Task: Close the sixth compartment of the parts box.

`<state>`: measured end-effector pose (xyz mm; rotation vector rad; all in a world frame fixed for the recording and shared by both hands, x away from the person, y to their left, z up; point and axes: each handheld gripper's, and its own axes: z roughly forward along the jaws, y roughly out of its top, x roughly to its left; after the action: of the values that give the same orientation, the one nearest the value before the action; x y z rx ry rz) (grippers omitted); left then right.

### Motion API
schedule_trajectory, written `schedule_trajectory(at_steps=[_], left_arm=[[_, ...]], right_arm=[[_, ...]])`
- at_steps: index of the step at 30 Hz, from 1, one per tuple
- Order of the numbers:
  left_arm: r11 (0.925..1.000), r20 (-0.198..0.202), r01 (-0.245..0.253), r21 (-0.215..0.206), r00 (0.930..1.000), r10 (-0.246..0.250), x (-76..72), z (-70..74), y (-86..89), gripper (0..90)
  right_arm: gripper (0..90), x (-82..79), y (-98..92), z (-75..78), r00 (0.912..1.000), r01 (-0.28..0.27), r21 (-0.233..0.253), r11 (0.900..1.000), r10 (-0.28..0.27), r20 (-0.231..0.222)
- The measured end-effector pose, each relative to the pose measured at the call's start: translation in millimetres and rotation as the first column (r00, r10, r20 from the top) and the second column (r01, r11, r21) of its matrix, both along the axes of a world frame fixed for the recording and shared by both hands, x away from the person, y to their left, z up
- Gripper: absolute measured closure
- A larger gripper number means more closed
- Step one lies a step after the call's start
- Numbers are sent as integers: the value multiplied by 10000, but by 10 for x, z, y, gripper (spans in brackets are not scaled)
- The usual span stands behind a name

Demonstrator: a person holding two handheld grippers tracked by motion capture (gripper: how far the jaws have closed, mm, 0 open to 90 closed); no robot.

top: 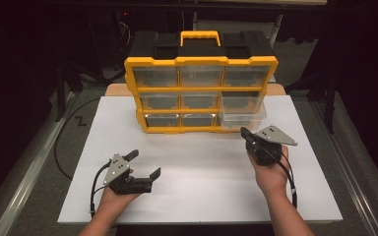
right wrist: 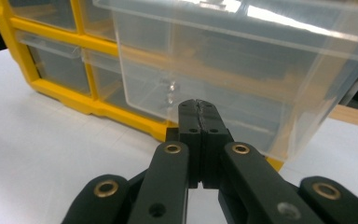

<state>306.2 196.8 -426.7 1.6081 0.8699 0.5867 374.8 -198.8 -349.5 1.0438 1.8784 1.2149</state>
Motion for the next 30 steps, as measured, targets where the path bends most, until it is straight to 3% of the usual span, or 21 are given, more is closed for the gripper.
schedule_trajectory(at_steps=[6, 30], left_arm=[[10000, 40, 26, 11, 10000, -26, -4, 4, 0, 5], [9998, 166, 138, -123, 9998, -136, -13, 14, 16, 5]], right_arm=[[900, 32, 6, 63, 9994, 345, -144, 9993, -344, 93], [900, 280, 52, 174, 9979, 635, -614, 9961, -626, 167]])
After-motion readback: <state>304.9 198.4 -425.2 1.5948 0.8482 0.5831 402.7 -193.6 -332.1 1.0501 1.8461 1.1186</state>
